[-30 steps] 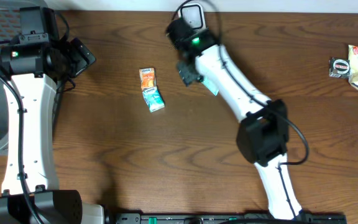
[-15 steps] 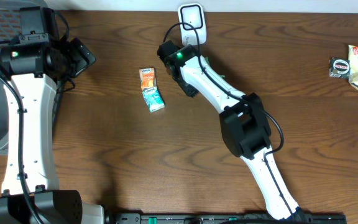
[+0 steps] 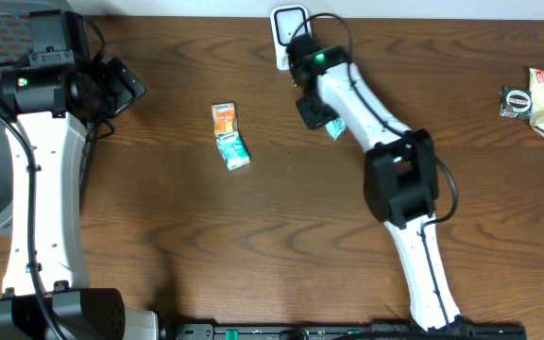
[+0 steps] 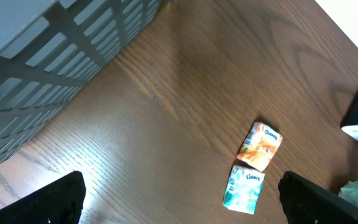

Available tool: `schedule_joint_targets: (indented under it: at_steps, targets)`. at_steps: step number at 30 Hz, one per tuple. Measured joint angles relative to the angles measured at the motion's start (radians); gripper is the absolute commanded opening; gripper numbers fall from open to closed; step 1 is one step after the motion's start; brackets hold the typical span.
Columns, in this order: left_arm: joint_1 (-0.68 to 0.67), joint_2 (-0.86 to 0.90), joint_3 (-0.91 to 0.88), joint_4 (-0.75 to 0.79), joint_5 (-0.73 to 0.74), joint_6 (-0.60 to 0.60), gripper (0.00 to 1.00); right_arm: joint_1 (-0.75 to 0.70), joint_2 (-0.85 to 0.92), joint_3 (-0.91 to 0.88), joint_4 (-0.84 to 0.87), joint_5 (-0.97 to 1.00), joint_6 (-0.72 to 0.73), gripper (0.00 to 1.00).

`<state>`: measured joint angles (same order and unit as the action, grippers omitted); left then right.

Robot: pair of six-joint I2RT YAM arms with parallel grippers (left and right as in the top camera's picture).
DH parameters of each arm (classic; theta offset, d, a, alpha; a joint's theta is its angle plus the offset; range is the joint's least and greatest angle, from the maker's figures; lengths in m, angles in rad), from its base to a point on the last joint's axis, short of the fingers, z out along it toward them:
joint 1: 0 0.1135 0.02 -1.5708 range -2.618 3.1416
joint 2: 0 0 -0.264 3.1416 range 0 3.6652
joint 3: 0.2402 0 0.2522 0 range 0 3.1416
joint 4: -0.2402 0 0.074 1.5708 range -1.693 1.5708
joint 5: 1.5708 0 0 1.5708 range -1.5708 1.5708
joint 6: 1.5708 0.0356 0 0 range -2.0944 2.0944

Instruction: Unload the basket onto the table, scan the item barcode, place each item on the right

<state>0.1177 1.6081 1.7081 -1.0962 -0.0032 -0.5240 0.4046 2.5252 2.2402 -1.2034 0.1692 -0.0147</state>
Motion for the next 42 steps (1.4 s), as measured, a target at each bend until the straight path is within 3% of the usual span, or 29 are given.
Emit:
schedule_joint_targets:
  at_steps: [4, 16, 24, 29, 31, 33, 35, 39, 42]
  targets:
    - [0.0, 0.0, 0.0, 0.0, 0.0, 0.0, 0.98, -0.056, -0.021, -0.002, -0.036, -0.183, 0.001, 0.01]
    - [0.0, 0.0, 0.0, 0.0, 0.0, 0.0, 0.98, -0.276, -0.079, -0.038, -0.182, -1.062, -0.092, 0.03]
    - [0.0, 0.0, 0.0, 0.0, 0.0, 0.0, 0.98, -0.266, -0.077, -0.36, -0.058, -1.364, -0.148, 0.03]
    - [0.0, 0.0, 0.0, 0.0, 0.0, 0.0, 0.98, -0.28, -0.077, -0.491, 0.075, -1.349, -0.108, 0.13]
    - [0.0, 0.0, 0.0, 0.0, 0.0, 0.0, 0.98, -0.302, -0.077, -0.501, 0.098, -1.276, -0.058, 0.26]
    - [0.0, 0.0, 0.0, 0.0, 0.0, 0.0, 0.98, -0.333, -0.077, -0.485, 0.099, -1.202, -0.014, 0.5]
    - [0.0, 0.0, 0.0, 0.0, 0.0, 0.0, 0.98, -0.388, -0.077, -0.424, 0.039, -1.101, 0.045, 0.59]
    - [0.0, 0.0, 0.0, 0.0, 0.0, 0.0, 0.98, -0.458, -0.077, -0.253, -0.127, -0.871, 0.077, 0.58]
    - [0.0, 0.0, 0.0, 0.0, 0.0, 0.0, 0.98, -0.476, -0.079, -0.14, -0.241, -0.753, 0.074, 0.38]
